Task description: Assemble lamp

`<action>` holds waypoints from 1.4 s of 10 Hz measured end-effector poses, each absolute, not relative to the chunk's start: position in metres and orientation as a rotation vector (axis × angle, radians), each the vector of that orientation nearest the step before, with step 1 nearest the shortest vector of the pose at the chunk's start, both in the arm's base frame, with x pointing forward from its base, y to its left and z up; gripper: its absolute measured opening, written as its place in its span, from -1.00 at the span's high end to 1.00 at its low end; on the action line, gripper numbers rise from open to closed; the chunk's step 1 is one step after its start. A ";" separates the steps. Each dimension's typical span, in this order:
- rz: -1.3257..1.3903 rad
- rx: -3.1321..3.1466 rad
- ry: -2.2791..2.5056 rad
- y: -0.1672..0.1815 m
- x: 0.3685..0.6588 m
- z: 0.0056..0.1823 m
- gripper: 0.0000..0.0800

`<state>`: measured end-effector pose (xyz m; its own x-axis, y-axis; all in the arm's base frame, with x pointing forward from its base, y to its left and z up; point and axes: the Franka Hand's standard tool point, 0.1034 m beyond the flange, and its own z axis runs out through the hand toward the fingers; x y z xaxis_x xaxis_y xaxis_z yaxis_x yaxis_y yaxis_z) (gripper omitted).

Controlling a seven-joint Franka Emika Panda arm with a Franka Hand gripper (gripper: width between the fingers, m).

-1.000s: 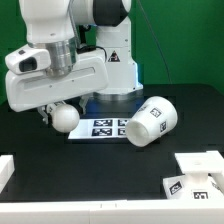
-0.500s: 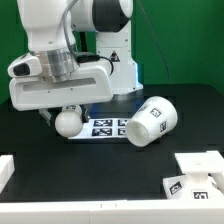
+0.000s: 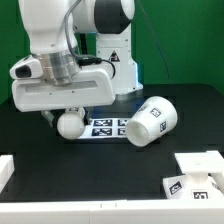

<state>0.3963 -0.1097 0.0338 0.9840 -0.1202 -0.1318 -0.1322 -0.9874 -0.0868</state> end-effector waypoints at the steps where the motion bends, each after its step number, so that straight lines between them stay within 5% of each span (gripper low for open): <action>1: 0.203 -3.028 0.212 -0.109 0.394 0.029 -0.43; 6: 0.130 -3.058 0.112 -0.110 0.400 0.025 -0.43; 8: 0.131 -3.058 0.111 -0.110 0.400 0.024 -0.70; 14: 0.132 -3.058 0.111 -0.110 0.400 0.024 -0.75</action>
Offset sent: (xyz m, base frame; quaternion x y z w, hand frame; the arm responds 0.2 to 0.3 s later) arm 0.0024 -0.0001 -0.0105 -0.0527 0.0450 -0.0714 0.9950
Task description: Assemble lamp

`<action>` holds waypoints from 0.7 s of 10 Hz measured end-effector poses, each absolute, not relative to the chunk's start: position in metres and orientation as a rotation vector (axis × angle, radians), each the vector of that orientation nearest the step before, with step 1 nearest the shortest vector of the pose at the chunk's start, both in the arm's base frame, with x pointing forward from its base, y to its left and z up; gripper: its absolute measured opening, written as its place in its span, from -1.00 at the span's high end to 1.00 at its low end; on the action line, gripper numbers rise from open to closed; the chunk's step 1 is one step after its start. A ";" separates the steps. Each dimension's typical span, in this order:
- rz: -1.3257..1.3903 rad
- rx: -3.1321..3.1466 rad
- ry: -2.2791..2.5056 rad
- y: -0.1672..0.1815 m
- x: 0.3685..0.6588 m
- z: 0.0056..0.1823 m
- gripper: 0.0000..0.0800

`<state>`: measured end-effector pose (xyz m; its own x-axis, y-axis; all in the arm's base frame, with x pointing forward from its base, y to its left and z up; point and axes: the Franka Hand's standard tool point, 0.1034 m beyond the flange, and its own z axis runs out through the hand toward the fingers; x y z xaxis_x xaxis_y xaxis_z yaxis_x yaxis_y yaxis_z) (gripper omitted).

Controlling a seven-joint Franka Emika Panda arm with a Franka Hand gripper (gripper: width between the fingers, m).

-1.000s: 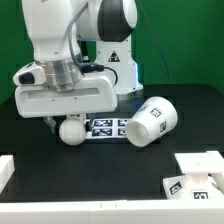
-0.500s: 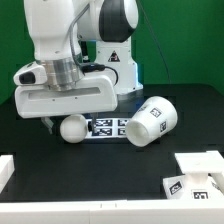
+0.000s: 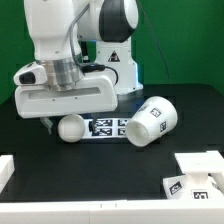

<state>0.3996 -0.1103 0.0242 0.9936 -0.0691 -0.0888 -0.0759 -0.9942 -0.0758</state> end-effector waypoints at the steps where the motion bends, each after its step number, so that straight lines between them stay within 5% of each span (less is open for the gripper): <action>1: 0.158 -3.050 0.108 -0.109 0.398 0.025 -0.75; 3: 0.245 -3.008 0.131 -0.115 0.409 0.043 -0.75; 7: 0.483 -2.920 0.199 -0.099 0.407 0.040 -0.75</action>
Offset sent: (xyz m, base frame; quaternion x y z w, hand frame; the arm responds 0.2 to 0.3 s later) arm -0.0005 -0.0174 0.0099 -0.0286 -0.0716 0.0534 0.9956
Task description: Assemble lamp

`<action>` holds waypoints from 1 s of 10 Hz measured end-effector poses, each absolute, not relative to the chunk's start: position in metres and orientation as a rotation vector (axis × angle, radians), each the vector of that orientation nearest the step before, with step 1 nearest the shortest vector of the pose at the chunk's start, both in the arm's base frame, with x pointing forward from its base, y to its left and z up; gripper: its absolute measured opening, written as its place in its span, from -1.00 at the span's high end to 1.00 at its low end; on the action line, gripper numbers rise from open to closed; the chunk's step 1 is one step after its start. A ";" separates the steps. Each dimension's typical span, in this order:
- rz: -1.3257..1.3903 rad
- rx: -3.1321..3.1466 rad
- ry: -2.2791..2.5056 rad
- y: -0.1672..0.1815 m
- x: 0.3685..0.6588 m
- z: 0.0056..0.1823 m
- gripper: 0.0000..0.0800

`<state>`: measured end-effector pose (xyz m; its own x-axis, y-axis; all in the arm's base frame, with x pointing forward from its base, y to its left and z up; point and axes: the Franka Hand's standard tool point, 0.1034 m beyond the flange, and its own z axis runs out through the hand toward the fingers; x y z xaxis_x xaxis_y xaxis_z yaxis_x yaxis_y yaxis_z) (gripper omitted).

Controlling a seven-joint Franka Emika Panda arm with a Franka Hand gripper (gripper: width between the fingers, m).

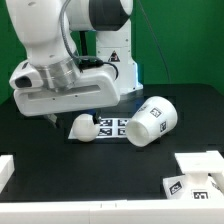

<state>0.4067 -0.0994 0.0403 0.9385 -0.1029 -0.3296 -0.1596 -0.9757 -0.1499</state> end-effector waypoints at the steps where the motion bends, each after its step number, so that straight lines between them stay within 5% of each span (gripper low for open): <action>1: 0.603 -2.864 0.189 -0.093 0.401 0.041 -0.75; 6: 1.185 -2.641 0.061 -0.064 0.394 0.033 -0.75; 10: 1.200 -2.636 0.044 -0.063 0.394 0.029 -0.75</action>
Offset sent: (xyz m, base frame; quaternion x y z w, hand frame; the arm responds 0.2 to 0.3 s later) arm -0.0075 0.0109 -0.0060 -0.0675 -0.3406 0.0054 0.9378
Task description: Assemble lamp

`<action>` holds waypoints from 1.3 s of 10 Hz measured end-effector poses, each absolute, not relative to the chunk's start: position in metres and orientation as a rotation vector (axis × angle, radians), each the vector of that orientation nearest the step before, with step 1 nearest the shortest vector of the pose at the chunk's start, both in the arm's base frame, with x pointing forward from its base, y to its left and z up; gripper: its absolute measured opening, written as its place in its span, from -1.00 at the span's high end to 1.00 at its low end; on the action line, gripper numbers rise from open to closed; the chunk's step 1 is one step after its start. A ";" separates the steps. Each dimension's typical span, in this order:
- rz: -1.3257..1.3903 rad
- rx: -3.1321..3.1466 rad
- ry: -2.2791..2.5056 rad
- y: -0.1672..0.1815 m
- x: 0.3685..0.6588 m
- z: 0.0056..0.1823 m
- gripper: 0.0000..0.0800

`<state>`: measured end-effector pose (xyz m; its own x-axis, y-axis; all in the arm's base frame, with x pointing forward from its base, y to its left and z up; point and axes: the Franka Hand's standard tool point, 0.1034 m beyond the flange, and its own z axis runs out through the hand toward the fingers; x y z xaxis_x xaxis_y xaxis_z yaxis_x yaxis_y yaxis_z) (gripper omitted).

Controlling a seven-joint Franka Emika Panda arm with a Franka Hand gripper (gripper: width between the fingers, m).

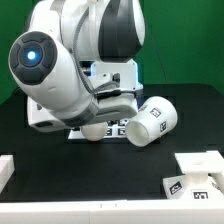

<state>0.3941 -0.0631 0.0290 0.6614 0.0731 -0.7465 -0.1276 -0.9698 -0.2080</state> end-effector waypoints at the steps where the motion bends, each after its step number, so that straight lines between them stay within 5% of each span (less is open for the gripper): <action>1: 1.244 -2.647 -0.005 -0.062 0.390 0.029 -0.75; 13: 1.365 -2.729 0.111 -0.059 0.383 0.029 -0.75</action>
Offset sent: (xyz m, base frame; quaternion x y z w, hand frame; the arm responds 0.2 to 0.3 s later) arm 0.0000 0.0000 0.0000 0.0000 0.0000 0.0000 1.0000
